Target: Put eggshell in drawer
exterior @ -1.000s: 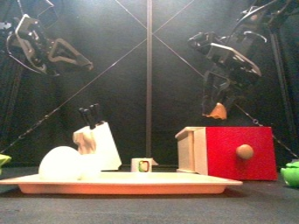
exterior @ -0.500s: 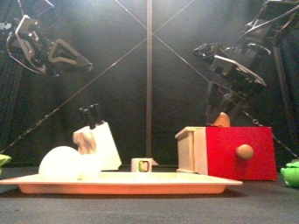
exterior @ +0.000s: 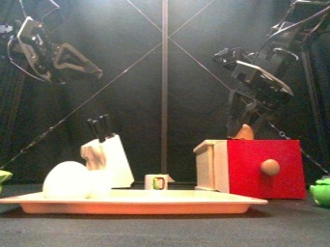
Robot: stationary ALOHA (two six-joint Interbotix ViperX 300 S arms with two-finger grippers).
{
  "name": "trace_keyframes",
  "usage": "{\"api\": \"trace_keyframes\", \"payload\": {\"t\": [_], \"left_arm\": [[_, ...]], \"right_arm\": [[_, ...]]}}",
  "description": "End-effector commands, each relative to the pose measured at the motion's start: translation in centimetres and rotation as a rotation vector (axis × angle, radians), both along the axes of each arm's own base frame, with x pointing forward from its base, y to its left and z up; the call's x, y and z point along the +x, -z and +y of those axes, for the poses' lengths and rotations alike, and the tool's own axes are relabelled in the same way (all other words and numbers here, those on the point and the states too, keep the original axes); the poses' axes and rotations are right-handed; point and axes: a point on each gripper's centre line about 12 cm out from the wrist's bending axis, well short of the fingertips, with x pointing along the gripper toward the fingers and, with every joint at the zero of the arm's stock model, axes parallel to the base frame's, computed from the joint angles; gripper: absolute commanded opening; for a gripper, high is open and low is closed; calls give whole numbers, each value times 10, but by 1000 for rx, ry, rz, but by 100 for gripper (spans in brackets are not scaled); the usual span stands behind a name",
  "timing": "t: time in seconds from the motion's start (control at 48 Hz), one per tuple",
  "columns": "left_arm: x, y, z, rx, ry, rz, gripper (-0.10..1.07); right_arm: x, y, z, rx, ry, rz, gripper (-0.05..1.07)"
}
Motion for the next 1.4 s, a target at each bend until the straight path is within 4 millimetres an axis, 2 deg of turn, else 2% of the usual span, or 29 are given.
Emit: {"api": "trace_keyframes", "payload": {"t": [0.0, 0.333, 1.375], "left_arm": [[2, -5, 0, 2, -1, -15, 48], [2, -5, 0, 4, -1, -15, 48], [2, -4, 0, 4, -1, -13, 48]], "right_arm": [[1, -10, -1, 5, 3, -36, 82], [2, -6, 0, 12, -5, -28, 98], [5, -14, 5, 58, -38, -83, 98]]}}
